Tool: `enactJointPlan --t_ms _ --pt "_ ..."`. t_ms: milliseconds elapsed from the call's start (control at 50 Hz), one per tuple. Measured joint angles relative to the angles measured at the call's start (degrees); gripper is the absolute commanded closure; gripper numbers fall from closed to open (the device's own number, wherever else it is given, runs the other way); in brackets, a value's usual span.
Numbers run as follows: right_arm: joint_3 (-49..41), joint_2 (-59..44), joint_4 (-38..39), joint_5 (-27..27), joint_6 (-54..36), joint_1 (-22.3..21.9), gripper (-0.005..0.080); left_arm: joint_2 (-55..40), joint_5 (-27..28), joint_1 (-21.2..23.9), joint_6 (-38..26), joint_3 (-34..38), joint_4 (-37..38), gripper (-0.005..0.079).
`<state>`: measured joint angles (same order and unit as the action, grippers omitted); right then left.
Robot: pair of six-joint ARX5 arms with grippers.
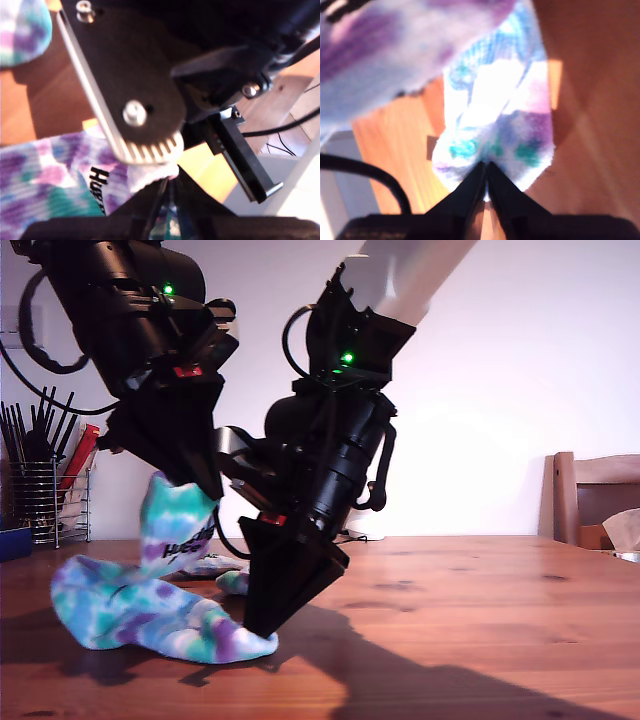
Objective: Fold the socks in front of you. After folding them, place them to the right side.
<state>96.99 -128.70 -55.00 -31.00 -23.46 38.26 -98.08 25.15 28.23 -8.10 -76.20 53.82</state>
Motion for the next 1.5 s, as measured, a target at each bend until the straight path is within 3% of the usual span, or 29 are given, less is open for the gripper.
enactJointPlan --t_ms 300,380,480,560,900,1180,1300,1400,1500 --pt "0.0 0.0 0.2 -2.2 -0.5 -0.7 0.0765 -1.4 0.2 0.3 0.0 5.3 -5.9 0.0744" --pt "0.0 0.0 0.3 -2.3 -0.5 -0.7 0.0765 -1.5 0.7 0.3 0.0 5.3 -6.1 0.0662" --pt "0.0 0.0 0.4 -2.3 -0.6 -0.7 0.0765 -1.5 1.9 0.3 0.0 5.3 -6.1 0.0482" --pt "0.0 0.0 0.5 -2.3 -0.6 -0.7 0.0765 -1.5 3.0 0.5 0.0 5.3 -6.1 0.0435" --pt "0.0 0.0 1.0 -2.4 -1.0 -0.7 0.0765 -1.5 6.0 -0.3 0.0 3.1 -1.6 0.0444" --pt "0.0 0.0 1.8 -2.5 -1.0 -1.2 0.0765 -1.4 7.9 -2.2 0.0 -5.7 3.3 0.0688" --pt "0.0 0.0 1.8 -2.5 -1.0 -1.2 0.0765 -1.4 8.9 -2.3 0.0 -5.9 4.1 0.0697" --pt "0.0 0.0 1.9 -2.5 -1.0 -1.2 0.0765 -1.4 9.3 -2.3 0.0 -5.9 5.6 0.0586" --pt "0.0 0.0 1.9 -2.5 -1.0 -1.2 0.0765 -1.4 9.3 -2.2 0.0 -5.9 6.7 0.0361"
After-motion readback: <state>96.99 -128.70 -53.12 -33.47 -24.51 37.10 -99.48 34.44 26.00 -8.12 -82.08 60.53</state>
